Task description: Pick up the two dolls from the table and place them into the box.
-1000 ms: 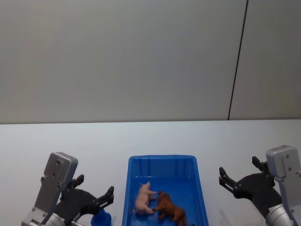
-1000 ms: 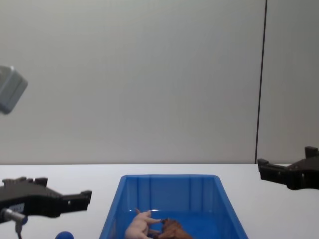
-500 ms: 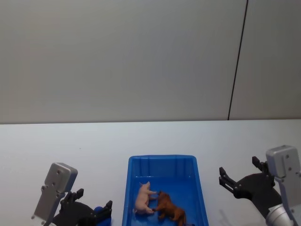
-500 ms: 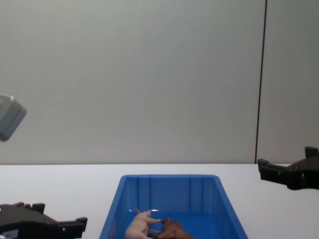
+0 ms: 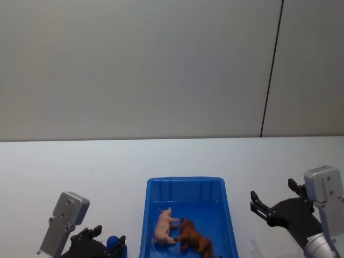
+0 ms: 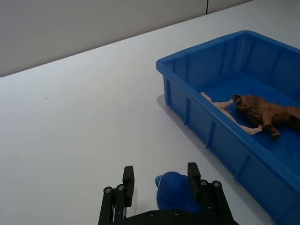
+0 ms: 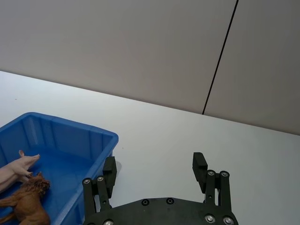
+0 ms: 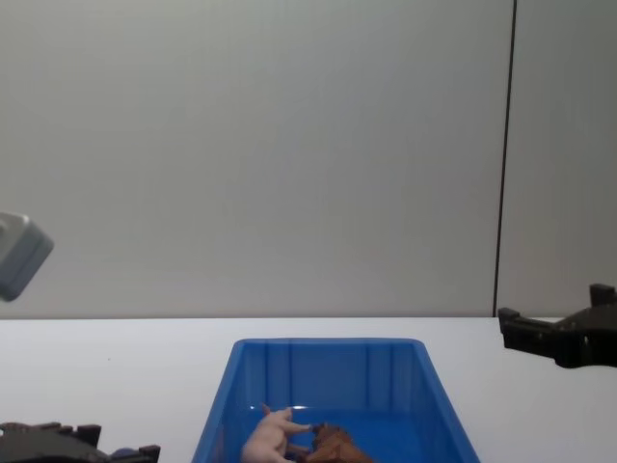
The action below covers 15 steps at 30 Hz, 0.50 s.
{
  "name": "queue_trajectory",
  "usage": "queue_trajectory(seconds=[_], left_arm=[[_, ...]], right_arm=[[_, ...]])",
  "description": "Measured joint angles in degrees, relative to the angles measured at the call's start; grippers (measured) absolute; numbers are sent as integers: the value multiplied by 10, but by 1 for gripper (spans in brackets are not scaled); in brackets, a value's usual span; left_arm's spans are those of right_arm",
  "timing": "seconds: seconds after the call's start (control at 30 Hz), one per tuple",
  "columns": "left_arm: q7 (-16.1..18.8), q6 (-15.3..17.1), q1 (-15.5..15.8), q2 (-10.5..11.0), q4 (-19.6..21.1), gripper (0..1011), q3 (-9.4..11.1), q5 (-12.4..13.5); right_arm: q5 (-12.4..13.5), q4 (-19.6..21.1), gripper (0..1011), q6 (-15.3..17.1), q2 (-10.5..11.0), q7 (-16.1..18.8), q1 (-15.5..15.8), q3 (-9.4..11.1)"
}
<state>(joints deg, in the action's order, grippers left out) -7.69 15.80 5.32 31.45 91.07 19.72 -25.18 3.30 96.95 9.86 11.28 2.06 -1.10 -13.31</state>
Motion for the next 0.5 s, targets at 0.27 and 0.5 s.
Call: queue_trajectory(seconds=[0.27, 0.5], left_arm=[[-11, 0, 3, -5, -14, 503, 1, 0], [-15, -5, 3, -7, -19, 332, 2, 0]], right_arm=[[0, 0, 1001, 0, 0, 0, 0, 0], [0, 0, 1001, 0, 0, 0, 0, 0]])
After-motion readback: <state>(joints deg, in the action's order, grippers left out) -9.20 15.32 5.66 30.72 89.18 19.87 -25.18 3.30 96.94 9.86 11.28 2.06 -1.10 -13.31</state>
